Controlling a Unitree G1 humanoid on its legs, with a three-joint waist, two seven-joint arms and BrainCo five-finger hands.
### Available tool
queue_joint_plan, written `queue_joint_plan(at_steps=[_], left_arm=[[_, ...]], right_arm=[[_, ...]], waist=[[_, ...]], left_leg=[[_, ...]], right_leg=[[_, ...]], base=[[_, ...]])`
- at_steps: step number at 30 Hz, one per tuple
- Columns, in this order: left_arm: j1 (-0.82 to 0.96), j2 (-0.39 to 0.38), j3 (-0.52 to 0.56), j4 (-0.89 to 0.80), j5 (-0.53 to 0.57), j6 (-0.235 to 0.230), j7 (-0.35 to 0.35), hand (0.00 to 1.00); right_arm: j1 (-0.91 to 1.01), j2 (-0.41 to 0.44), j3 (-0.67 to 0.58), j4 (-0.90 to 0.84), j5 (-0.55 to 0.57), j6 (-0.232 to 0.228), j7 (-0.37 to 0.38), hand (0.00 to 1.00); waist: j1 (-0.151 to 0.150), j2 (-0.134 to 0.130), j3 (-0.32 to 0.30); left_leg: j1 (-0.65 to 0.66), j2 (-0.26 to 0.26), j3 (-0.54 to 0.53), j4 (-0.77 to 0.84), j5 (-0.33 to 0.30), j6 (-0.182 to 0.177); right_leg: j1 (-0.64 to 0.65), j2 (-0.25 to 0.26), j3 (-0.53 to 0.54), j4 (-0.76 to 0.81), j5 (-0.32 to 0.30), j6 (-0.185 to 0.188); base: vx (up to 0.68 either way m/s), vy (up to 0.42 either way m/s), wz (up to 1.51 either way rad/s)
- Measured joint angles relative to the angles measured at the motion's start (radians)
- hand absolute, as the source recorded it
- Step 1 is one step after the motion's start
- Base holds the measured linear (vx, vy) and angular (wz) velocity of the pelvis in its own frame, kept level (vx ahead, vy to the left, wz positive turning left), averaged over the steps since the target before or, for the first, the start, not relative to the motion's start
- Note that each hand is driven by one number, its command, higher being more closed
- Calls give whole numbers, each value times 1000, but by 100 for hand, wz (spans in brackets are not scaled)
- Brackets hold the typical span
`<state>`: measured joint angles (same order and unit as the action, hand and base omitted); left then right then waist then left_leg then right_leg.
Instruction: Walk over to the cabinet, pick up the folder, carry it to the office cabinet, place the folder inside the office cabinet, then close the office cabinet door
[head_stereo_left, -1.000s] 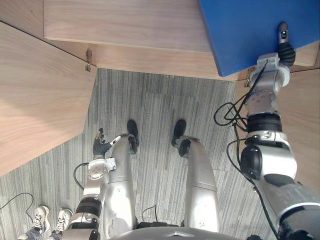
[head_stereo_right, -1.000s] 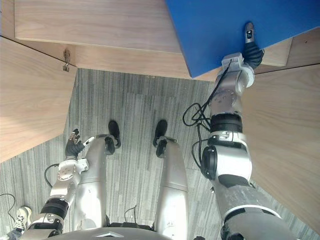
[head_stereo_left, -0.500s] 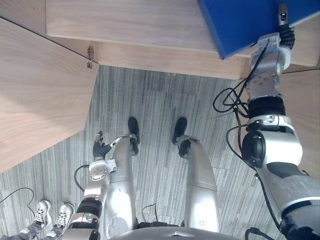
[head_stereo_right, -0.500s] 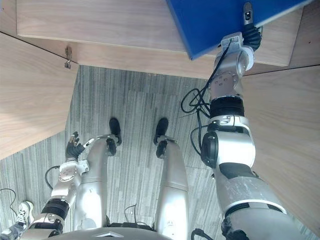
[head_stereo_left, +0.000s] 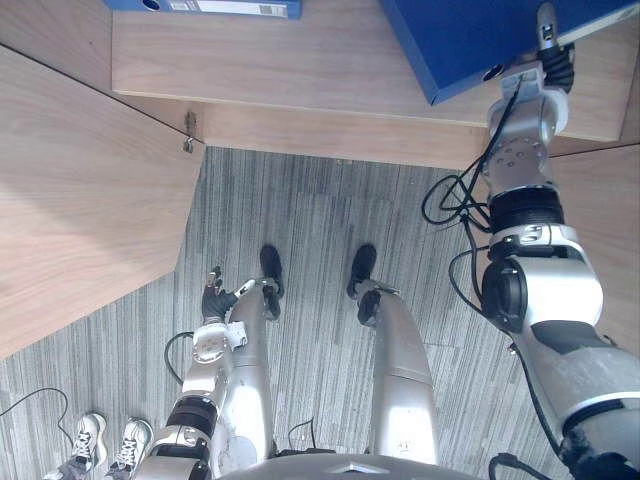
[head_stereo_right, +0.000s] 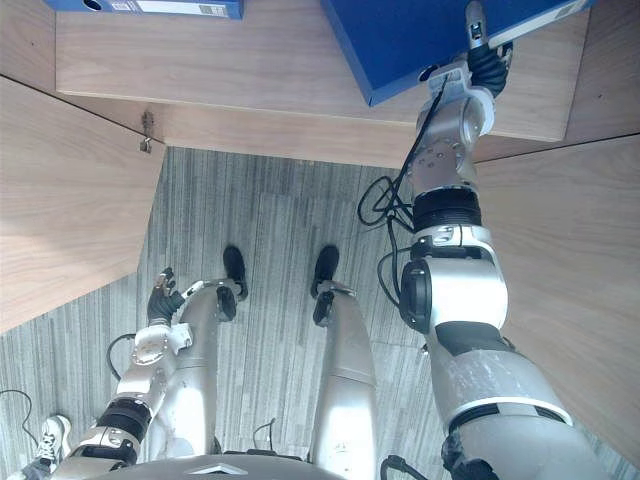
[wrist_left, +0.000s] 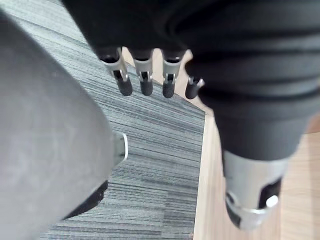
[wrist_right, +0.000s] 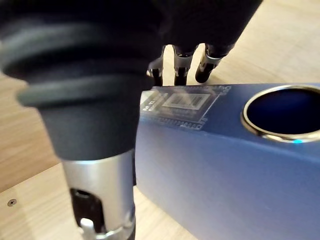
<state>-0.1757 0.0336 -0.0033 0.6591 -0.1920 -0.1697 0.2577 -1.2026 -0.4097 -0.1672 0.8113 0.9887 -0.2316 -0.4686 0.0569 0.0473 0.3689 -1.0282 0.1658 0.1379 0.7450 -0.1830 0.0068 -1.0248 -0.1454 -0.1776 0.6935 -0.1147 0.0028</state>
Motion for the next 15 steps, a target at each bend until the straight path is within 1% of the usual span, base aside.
queue_joint_plan(at_steps=[5, 7, 9, 11, 12, 15], left_arm=[[-7, -14, -1, 21, 0, 1, 11, 0], [-14, -17, -2, 29, 0, 7, 26, 0], [-15, -20, 0, 29, 0, 10, 33, 0], [-18, -24, 0, 30, 0, 11, 40, 0], [-18, -25, 0, 30, 0, 11, 41, 0], [-20, -27, 2, 30, 1, 15, 44, 0]], right_arm=[[0, 39, -5, 9, -14, 14, -6, 0], [4, 59, -31, 32, -22, 16, -37, 0], [17, 67, -54, 29, -62, 17, -45, 0], [55, 74, -89, 15, -178, 26, -72, 0], [76, 76, -97, -1, -213, 32, -81, 0], [193, 81, -146, -84, -431, 81, -128, 0]], waist=[[-1, 3, -12], [1, 3, -13], [1, 4, -13], [2, 4, -13], [2, 4, -13], [1, 4, -13]], left_leg=[[7, 0, 0, -4, 1, 0], [19, -1, 1, -11, 1, 0], [20, -1, 1, -12, 1, -1], [21, -1, 0, -13, 1, -1], [22, -1, -1, -14, 1, -1], [23, -1, 0, -14, 1, 0]], right_leg=[[8, 0, -3, -7, 2, -1], [19, 0, -3, -11, 2, -1], [21, 1, -4, -13, 2, -1], [24, 1, -5, -16, 2, 0], [26, 1, -6, -17, 2, 0], [29, 2, -6, -15, 2, 0]], base=[[0, 0, 0], [0, 0, 0], [0, 0, 0], [0, 0, 0], [0, 0, 0], [0, 0, 0]])
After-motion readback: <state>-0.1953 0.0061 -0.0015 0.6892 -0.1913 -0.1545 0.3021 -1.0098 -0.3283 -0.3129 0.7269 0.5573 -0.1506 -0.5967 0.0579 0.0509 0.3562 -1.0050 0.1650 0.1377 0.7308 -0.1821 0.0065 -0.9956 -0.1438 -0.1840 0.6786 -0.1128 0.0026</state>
